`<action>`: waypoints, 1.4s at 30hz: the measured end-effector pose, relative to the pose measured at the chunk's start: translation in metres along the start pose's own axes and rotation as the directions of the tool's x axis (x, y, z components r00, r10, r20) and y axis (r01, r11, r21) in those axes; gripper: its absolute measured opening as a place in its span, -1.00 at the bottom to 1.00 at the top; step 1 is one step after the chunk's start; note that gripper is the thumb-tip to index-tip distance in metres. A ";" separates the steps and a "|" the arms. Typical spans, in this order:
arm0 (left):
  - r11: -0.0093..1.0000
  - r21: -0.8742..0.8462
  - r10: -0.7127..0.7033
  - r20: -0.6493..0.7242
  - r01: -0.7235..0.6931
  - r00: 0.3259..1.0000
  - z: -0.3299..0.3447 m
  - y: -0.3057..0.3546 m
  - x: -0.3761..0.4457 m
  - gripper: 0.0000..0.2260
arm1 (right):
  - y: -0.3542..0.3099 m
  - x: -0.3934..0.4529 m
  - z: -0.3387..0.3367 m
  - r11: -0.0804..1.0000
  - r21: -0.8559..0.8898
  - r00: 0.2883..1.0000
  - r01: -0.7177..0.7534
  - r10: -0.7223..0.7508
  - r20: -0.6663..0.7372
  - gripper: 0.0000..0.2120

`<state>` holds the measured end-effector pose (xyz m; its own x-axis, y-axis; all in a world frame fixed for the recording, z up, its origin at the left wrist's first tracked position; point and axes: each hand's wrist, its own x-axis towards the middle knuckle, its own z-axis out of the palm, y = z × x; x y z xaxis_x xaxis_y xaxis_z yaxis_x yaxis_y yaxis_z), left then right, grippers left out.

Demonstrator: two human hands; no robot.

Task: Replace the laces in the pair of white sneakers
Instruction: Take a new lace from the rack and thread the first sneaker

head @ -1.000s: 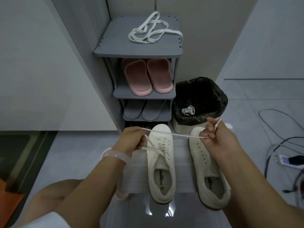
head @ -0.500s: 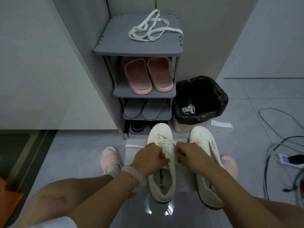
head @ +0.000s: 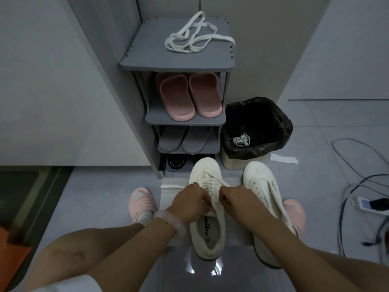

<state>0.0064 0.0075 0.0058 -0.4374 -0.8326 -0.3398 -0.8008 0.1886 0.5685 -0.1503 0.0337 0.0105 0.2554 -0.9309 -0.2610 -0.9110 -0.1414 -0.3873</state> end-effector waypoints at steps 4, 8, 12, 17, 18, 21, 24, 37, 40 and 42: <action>0.997 -0.069 0.039 -0.051 -0.042 0.998 0.001 0.000 -0.001 -0.79 | -0.006 -0.002 0.004 0.991 0.128 1.000 -0.028 0.029 -0.007 -0.91; 0.994 -0.093 0.047 -0.087 -0.055 0.995 0.003 -0.001 0.000 -0.82 | -0.003 -0.004 0.001 0.914 0.370 0.985 -0.168 0.166 0.036 -0.94; 0.991 -0.110 0.066 -0.088 -0.075 0.994 0.004 0.000 0.000 -0.83 | 0.001 -0.002 -0.001 0.873 0.435 0.975 -0.221 0.214 0.065 -0.92; 0.995 -0.093 0.036 -0.092 -0.044 0.995 0.006 0.000 0.000 -0.84 | -0.006 -0.001 0.011 0.905 0.388 0.983 -0.174 0.184 0.009 -0.92; 0.996 -0.078 0.026 -0.088 -0.033 0.996 0.007 -0.001 0.001 -0.83 | -0.006 -0.001 0.011 0.905 0.391 0.984 -0.165 0.178 0.005 -0.92; 0.999 -0.049 -0.001 -0.075 -0.003 0.997 0.010 0.000 0.001 -0.83 | -0.005 -0.002 0.007 0.895 0.430 0.993 -0.119 0.113 0.040 -0.89; 0.997 -0.072 -0.006 -0.048 0.003 0.999 0.010 0.002 0.001 -0.84 | -0.002 0.000 0.004 0.931 0.362 0.998 -0.035 0.011 0.068 -0.63; 0.964 -0.257 -0.179 -0.449 0.065 0.875 -0.059 -0.014 0.001 -0.88 | 0.002 0.010 0.012 0.971 0.184 0.987 -0.153 0.140 0.083 -0.63; 0.526 -0.846 -0.449 -0.362 -0.086 0.817 -0.082 -0.012 -0.005 -0.79 | 0.003 0.010 0.016 0.961 0.230 0.986 -0.153 0.134 0.095 -0.64; 0.078 -0.992 -0.371 -0.123 -0.101 0.920 -0.077 0.003 -0.009 -0.77 | 0.002 0.010 0.018 0.959 0.246 0.988 -0.141 0.118 0.104 -0.64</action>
<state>0.0392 -0.0241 0.0686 -0.0552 -0.9006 -0.4311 0.3878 -0.4172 0.8219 -0.1441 0.0307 -0.0091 0.1781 -0.9010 -0.3955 -0.8301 0.0783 -0.5521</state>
